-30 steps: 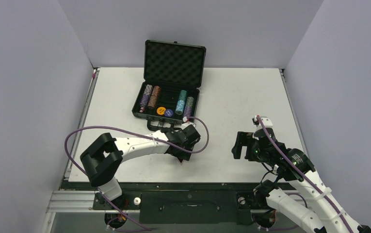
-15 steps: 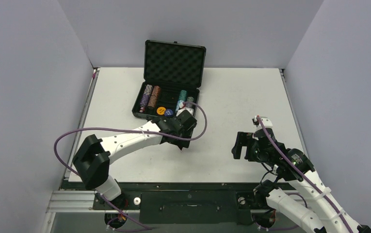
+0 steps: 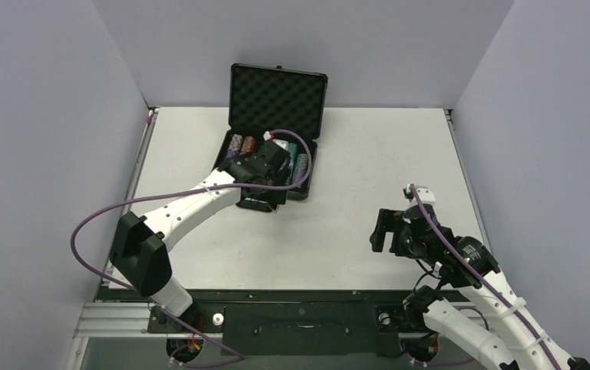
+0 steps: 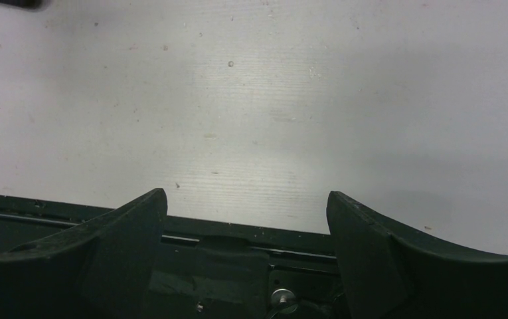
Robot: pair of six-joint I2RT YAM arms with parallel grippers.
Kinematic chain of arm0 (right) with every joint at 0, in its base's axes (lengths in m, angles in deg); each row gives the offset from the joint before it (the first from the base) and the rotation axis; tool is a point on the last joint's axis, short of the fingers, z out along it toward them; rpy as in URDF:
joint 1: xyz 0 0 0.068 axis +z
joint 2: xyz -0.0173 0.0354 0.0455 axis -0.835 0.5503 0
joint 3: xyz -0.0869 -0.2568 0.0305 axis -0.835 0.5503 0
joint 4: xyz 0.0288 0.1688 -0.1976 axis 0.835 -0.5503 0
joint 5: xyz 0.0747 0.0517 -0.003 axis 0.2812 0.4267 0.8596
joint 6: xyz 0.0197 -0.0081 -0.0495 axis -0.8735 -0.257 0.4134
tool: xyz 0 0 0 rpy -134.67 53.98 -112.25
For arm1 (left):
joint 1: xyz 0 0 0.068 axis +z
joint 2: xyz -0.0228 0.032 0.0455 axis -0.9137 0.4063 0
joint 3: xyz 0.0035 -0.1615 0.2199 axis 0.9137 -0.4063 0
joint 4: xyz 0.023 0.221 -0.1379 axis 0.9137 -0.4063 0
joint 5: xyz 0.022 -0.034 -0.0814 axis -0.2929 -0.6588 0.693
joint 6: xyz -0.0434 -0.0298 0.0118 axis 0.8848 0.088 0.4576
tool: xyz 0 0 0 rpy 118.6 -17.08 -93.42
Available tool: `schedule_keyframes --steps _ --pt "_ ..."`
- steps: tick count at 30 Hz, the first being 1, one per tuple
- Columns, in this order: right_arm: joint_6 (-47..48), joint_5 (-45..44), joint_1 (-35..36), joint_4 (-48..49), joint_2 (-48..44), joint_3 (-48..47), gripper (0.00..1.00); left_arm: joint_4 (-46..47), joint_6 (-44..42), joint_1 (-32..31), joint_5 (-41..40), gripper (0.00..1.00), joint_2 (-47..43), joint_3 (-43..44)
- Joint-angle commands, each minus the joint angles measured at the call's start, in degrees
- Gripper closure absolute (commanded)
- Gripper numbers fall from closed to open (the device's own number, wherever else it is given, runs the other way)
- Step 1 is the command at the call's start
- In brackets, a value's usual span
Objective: Pack up texas hold em set
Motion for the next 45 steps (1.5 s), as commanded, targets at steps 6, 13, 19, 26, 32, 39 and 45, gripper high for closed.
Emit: schedule_keyframes --steps 6,13,19,26,32,39,45 --pt "-1.60 -3.22 0.26 0.76 -1.17 0.46 0.15 -1.46 -3.34 6.84 3.87 0.68 5.59 11.43" --pt "-1.74 -3.65 0.26 0.73 -1.22 0.54 0.15 -3.74 -0.02 10.74 4.39 0.72 13.56 19.83" --pt "-1.72 -3.78 0.28 0.63 -0.90 0.47 0.15 -4.35 3.08 13.51 6.12 0.73 20.06 26.36" --pt "-0.61 -3.76 0.26 0.03 -0.14 0.24 0.17 -4.55 6.26 16.74 8.59 0.73 28.54 35.83" --pt "-0.14 -3.71 0.26 -0.08 0.72 0.02 0.17 -4.90 8.64 18.87 11.42 0.75 34.39 42.33" --pt "0.01 -3.28 0.26 0.16 0.89 0.17 0.17 -3.26 10.29 20.96 11.93 0.76 36.67 44.23" --pt "-0.48 -2.96 0.18 0.48 0.98 0.43 0.17 -2.48 13.32 22.55 11.22 0.78 38.24 44.31"
